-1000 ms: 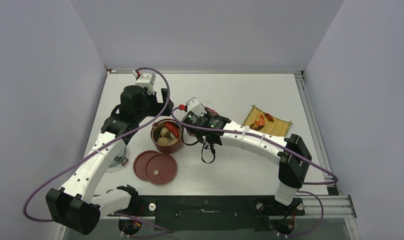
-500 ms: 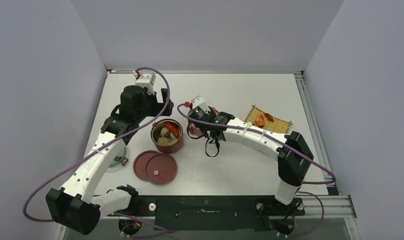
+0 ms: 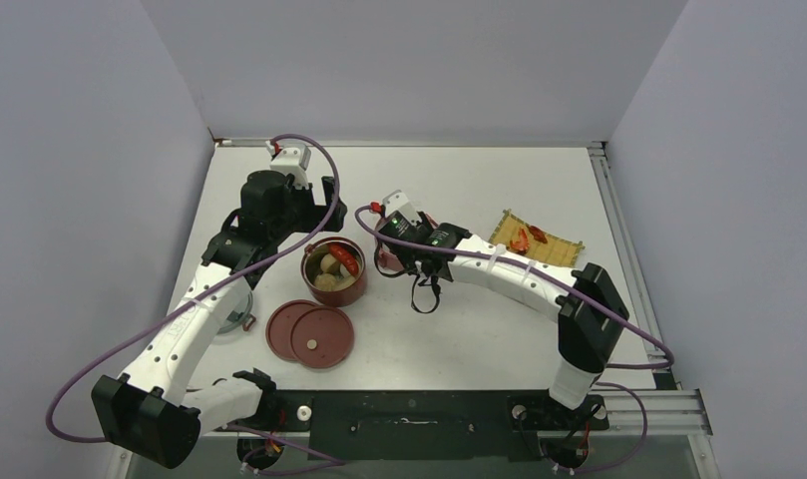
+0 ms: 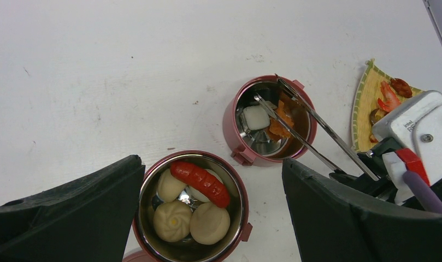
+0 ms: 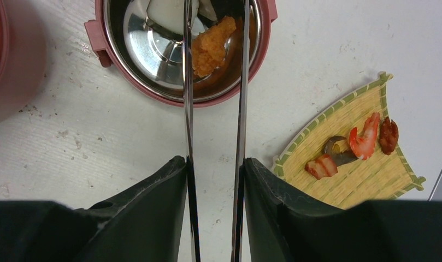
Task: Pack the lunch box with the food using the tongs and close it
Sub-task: Place the fake food in the packing box.
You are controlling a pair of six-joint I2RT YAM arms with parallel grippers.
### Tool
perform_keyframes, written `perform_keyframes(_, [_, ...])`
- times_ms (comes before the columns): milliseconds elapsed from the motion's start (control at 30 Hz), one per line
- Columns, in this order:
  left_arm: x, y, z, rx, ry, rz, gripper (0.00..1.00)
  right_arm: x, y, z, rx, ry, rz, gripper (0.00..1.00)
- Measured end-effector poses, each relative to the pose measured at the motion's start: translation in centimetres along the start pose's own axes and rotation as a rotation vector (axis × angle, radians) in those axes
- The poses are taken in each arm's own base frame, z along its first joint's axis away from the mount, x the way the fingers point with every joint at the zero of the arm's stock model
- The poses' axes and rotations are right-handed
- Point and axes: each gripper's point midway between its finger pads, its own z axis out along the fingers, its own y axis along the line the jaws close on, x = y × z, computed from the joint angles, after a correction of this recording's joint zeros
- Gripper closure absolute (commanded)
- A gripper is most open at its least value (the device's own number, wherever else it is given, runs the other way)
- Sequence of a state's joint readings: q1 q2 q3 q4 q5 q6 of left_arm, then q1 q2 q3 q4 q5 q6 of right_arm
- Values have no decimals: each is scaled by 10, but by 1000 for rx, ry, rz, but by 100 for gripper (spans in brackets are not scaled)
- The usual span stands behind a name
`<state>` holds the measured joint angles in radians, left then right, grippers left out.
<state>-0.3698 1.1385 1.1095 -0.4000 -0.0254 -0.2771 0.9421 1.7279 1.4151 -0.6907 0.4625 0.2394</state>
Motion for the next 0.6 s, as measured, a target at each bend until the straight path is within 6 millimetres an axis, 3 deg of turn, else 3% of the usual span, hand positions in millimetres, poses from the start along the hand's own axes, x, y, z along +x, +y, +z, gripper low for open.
perform_keyframes(300, [0, 0, 0, 0, 1, 0, 3, -15, -8, -25, -4, -53, 28, 61])
perform_keyframes(467, [0, 0, 0, 0, 1, 0, 3, -26, -10, -46, -21, -98, 72, 61])
perform_keyframes(600, [0, 0, 0, -1, 1, 0, 3, -29, -23, -68, -31, -127, 156, 61])
